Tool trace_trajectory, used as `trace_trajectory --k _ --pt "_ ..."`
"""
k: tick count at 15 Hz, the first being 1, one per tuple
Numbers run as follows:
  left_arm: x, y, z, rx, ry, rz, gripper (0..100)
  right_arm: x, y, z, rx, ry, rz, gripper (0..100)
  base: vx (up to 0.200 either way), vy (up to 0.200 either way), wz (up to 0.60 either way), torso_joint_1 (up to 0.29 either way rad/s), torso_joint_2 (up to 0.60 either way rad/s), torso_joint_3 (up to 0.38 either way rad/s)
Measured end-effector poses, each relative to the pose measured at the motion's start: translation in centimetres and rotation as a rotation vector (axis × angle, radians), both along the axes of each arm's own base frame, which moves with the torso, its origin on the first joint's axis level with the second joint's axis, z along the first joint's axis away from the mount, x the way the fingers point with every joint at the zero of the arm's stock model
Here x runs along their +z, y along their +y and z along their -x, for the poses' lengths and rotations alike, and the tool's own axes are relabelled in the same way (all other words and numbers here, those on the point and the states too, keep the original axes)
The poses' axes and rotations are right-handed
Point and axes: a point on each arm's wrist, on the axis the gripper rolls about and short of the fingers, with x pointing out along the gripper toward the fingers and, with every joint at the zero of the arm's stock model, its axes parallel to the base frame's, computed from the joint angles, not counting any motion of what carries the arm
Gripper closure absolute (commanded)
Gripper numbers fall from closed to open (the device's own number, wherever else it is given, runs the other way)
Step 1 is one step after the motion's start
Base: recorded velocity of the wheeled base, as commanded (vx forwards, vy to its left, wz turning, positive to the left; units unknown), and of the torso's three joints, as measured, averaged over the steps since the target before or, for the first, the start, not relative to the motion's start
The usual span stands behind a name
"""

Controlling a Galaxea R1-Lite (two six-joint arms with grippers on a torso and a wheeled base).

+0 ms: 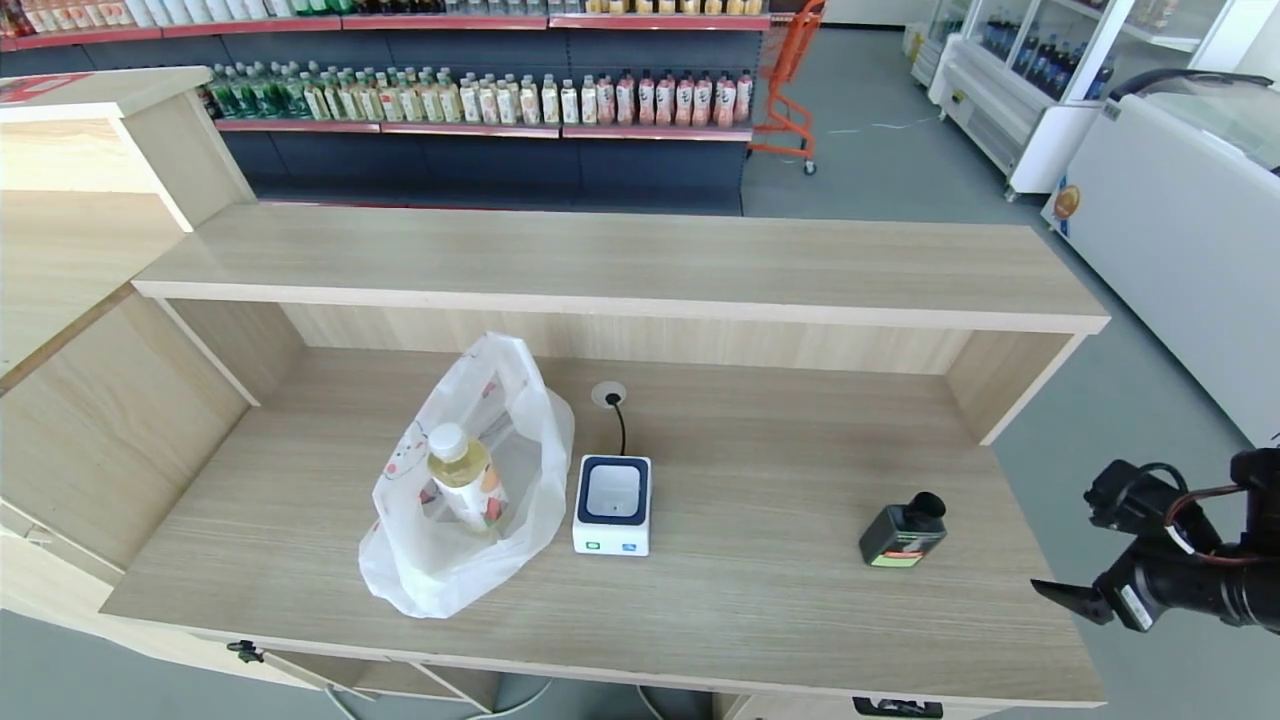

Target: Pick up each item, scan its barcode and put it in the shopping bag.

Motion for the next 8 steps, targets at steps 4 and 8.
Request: trace_trajectory --k 4,8 --pt "0.0 0.0 0.0 0.0 0.0 0.0 0 -2.6 2.2 -2.3 0.16 0.04 -0.072 0 0.0 0.0 0.0 0.0 0.0 0.0" --pt "0.0 0.0 0.0 0.0 0.0 0.0 0 -3.2 4.2 -5.3 0.243 0.026 -0.077 0 0.0 0.0 0.0 0.0 0.0 0.0"
